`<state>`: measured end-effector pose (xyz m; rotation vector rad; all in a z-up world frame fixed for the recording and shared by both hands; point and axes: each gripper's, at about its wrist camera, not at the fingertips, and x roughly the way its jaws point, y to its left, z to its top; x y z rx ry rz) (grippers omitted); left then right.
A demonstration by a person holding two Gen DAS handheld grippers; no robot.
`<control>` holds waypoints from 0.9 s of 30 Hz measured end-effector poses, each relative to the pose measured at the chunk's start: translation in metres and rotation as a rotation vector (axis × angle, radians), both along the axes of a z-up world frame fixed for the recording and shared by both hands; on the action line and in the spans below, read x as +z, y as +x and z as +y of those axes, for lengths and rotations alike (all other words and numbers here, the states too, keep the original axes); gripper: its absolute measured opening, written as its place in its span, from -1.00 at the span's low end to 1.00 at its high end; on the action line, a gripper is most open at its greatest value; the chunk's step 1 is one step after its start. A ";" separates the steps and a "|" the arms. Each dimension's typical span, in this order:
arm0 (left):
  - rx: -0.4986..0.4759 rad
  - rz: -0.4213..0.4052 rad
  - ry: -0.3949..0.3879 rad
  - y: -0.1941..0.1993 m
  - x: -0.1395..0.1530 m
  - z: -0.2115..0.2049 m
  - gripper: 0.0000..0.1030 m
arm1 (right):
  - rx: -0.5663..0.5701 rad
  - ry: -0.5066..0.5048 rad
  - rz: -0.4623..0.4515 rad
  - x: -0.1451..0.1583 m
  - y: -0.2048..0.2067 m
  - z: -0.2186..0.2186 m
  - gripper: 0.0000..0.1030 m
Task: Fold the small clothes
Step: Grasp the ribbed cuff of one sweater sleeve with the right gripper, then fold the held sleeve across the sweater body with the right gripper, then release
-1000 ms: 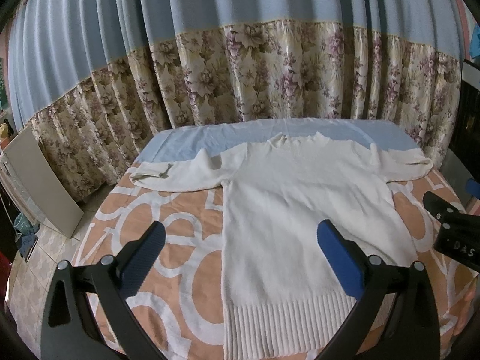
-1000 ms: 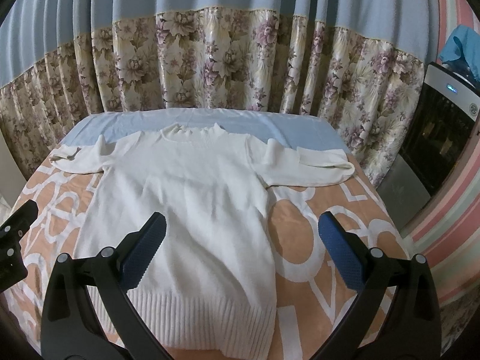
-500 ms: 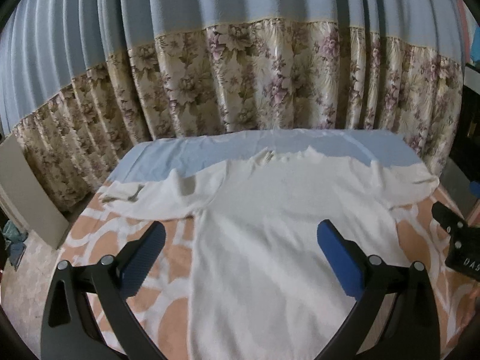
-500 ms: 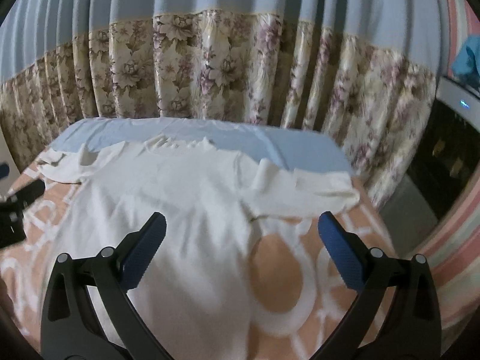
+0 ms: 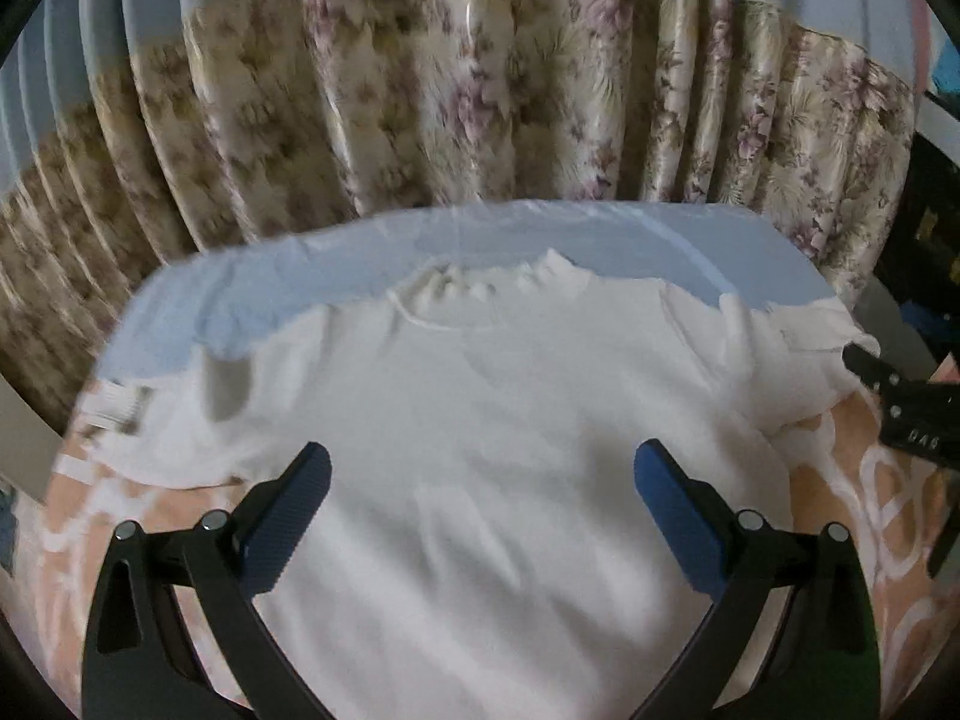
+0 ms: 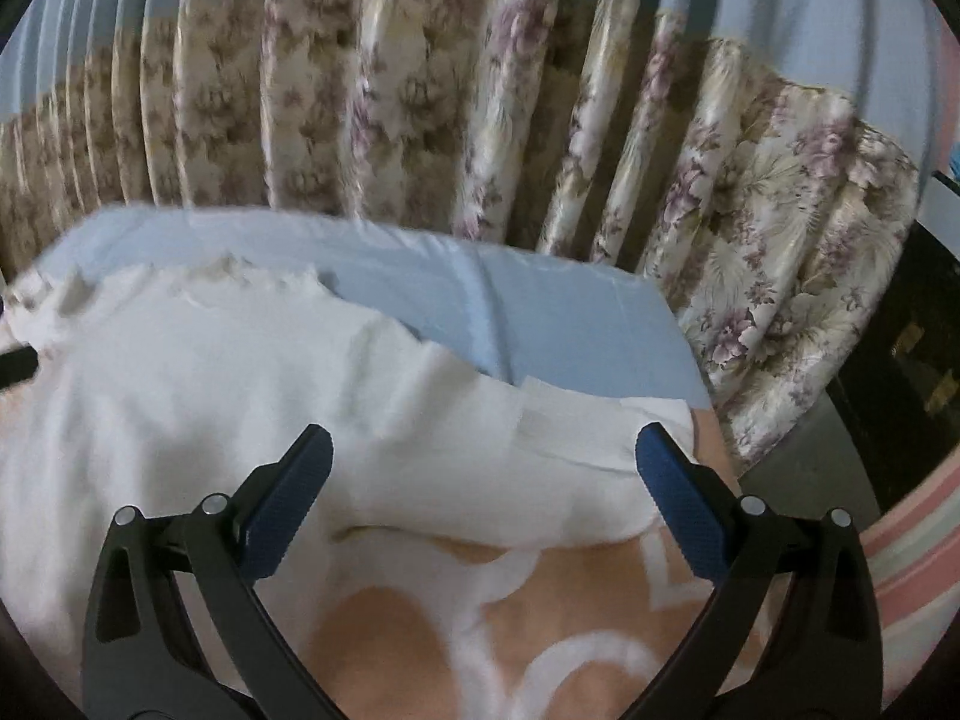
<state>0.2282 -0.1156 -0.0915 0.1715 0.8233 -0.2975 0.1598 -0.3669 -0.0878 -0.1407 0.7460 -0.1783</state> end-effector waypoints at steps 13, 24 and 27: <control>0.061 0.003 0.048 0.052 -0.036 -0.024 0.97 | 0.006 0.028 0.152 -0.073 0.064 -0.053 0.13; 0.070 -0.001 0.099 0.067 -0.045 -0.016 0.97 | -0.012 0.117 0.196 -0.091 0.074 -0.072 -0.26; 0.067 -0.004 0.099 0.067 -0.045 -0.013 0.97 | -0.027 0.195 0.193 -0.086 0.076 -0.079 -0.41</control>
